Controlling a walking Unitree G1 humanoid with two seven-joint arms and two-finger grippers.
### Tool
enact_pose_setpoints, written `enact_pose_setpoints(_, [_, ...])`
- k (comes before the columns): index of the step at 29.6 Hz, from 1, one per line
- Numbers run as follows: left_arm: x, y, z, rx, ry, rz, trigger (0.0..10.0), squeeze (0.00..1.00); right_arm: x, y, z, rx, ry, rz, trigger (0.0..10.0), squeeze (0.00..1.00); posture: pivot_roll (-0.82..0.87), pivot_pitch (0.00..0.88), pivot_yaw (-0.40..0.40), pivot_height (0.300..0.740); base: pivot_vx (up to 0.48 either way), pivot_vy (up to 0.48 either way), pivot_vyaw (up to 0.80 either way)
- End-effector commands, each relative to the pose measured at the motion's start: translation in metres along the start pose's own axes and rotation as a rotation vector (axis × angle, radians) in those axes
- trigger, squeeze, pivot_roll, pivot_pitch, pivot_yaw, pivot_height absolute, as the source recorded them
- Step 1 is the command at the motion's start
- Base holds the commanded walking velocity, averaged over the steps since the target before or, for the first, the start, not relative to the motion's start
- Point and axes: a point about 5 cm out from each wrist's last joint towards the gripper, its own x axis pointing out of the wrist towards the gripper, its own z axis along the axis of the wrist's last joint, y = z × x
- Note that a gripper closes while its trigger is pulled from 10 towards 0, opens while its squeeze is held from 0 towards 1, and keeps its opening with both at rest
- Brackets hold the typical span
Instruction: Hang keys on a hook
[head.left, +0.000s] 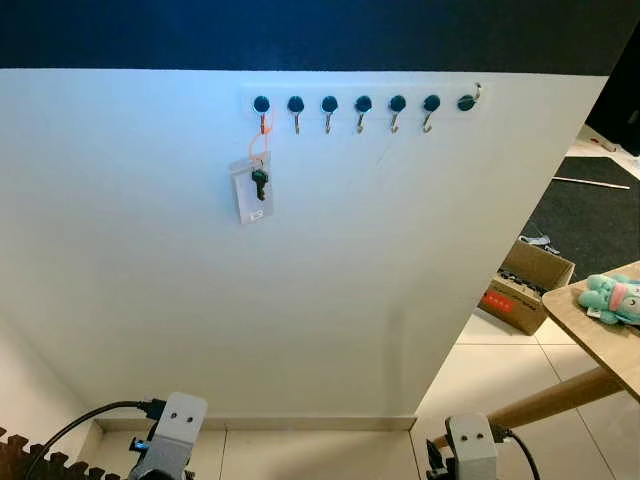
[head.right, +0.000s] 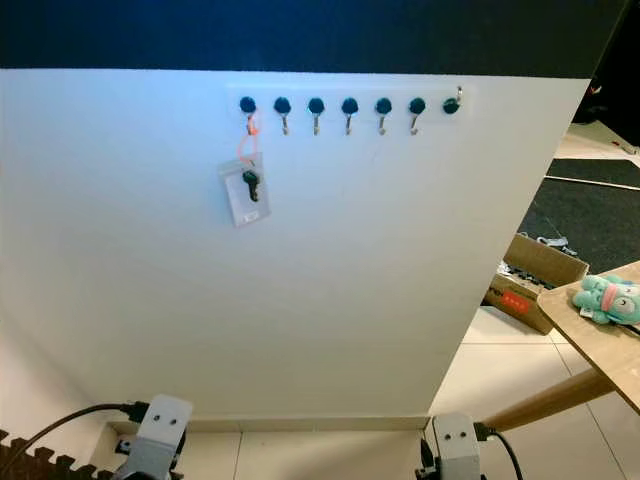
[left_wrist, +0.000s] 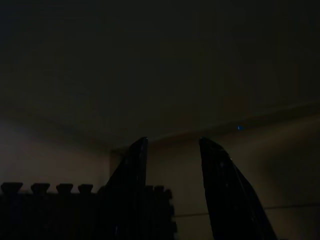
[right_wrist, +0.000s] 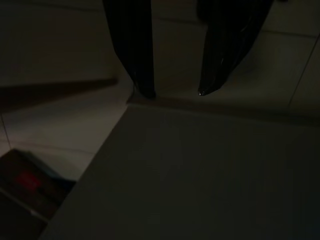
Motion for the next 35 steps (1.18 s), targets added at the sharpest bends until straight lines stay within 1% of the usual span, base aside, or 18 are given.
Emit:
enact_pose_setpoints(1, [-0.0025, -0.0046, -0.0071, -0.003, 0.021, -0.004, 10.0, 0.00, -0.0049, -0.0022, -0.0085, 0.011, 0.021, -0.011, 10.0, 0.00, 0.04, 0.126, -0.011, 0.740, 0.000, 0.000, 0.00])
enact_pose_setpoints(4, [-0.0017, -0.0048, -0.0068, -0.002, 0.017, -0.006, 10.0, 0.00, -0.0048, -0.0013, -0.0092, 0.012, 0.022, -0.009, 10.0, 0.00, 0.04, 0.125, -0.010, 0.740, 0.000, 0.000, -0.42])
enact_pose_setpoints(22, [0.0027, -0.0079, -0.0037, 0.005, -0.003, -0.015, 10.0, 0.00, -0.0019, -0.0007, -0.0099, 0.009, 0.016, -0.004, 10.0, 0.00, 0.05, 0.121, -0.010, 0.740, 0.000, 0.000, -0.79])
enact_pose_setpoints(35, [0.0042, -0.0067, -0.0027, 0.011, -0.013, -0.014, 10.0, 0.00, -0.0007, 0.0015, -0.0105, 0.010, 0.015, 0.001, 10.0, 0.00, 0.05, 0.120, -0.008, 0.740, 0.000, 0.000, -0.79])
